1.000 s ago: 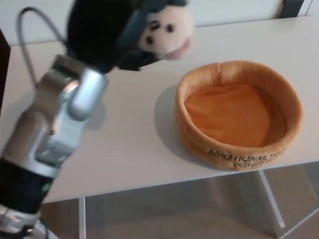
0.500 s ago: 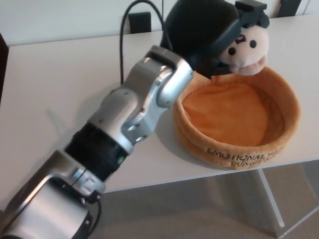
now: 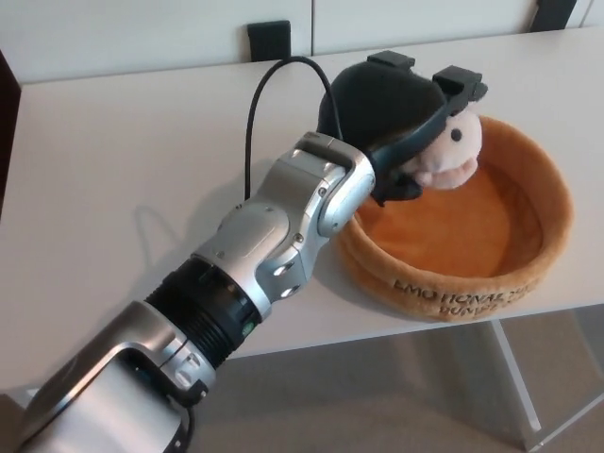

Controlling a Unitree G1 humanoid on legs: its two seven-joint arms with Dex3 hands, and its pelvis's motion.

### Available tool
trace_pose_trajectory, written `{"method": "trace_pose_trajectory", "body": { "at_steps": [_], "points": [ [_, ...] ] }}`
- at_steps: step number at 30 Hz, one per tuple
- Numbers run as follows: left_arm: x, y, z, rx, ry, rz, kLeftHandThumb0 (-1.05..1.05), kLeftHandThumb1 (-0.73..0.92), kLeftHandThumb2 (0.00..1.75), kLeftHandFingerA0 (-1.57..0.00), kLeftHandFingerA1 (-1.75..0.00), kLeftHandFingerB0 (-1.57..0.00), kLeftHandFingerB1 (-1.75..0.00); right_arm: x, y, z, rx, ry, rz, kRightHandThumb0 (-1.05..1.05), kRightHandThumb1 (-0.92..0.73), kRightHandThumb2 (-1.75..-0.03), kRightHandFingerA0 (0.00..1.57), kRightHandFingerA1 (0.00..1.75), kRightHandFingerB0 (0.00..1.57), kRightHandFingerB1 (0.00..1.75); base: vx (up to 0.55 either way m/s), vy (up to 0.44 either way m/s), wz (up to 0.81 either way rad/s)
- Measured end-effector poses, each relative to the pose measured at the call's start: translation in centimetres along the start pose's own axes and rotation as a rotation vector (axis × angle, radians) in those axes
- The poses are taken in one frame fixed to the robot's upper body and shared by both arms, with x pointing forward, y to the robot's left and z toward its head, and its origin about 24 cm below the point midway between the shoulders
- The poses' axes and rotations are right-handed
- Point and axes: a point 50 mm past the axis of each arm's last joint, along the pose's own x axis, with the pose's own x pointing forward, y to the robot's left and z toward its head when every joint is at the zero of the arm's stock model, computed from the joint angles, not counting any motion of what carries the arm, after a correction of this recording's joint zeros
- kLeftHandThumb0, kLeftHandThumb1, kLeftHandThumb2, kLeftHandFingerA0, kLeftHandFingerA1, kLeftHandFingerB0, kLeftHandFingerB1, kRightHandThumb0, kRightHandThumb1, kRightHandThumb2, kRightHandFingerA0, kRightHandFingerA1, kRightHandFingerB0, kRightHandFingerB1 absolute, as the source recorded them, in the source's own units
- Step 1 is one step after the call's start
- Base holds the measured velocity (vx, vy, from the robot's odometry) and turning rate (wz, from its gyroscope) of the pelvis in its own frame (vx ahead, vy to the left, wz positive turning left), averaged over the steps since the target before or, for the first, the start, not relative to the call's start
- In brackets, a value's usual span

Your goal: The robot walks towards a table in front, picks a dumpling toy with left hand and puts it in an orange round plate

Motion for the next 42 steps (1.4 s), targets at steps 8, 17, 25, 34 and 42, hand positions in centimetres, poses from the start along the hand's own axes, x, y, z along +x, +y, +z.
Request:
{"method": "trace_pose_trajectory", "body": {
  "at_steps": [8, 17, 25, 34, 42],
  "points": [
    [-0.2, -0.9, -0.3, 0.101, 0.019, -0.168, -0.87, 0.46, 0.58, 0.0, 0.0, 0.0, 0.0, 0.1, -0.3, 0.6, -0.002, -0.015, -0.006, -0.38, -0.75, -0.63, 0.63, 0.55, 0.52, 0.41, 0.0, 0.0, 0.0],
    [-0.1, -0.8, -0.7, 0.192, 0.037, -0.314, -1.04, 0.53, 0.57, 0.0, 0.0, 0.0, 0.0, 0.2, -0.5, 1.3, -0.011, -0.032, -0.011, -0.38, -0.76, -0.63, 0.59, 0.54, 0.48, 0.39, 0.0, 0.0, 0.0],
    [-0.4, 1.2, -0.5, 0.227, 0.025, -0.364, -0.99, 0.52, 0.62, 0.0, 0.0, 0.0, 0.0, 0.2, -0.4, 1.3, -0.03, -0.031, -0.004, -0.37, -0.76, -0.63, 0.66, 0.55, 0.51, 0.4, 0.0, 0.0, 0.0],
    [-2.7, 11.2, -0.9, 0.224, 0.009, -0.126, -1.01, 0.5, 0.65, 0.0, 0.0, 0.0, 0.0, 0.2, -0.2, 1.2, -0.041, -0.024, 0.003, -0.36, -0.74, -0.63, 0.63, 0.53, 0.48, 0.38, 0.0, 0.0, 0.0],
    [-8.1, 17.1, -1.4, 0.25, -0.012, 0.065, -0.32, 0.22, 0.83, 0.0, -0.48, 0.0, -0.47, 0.2, -0.1, 1.1, -0.043, -0.019, 0.005, -0.36, -0.75, -0.62, 0.61, 0.52, 0.46, 0.38, 0.0, 0.0, 0.0]
  ]
}}
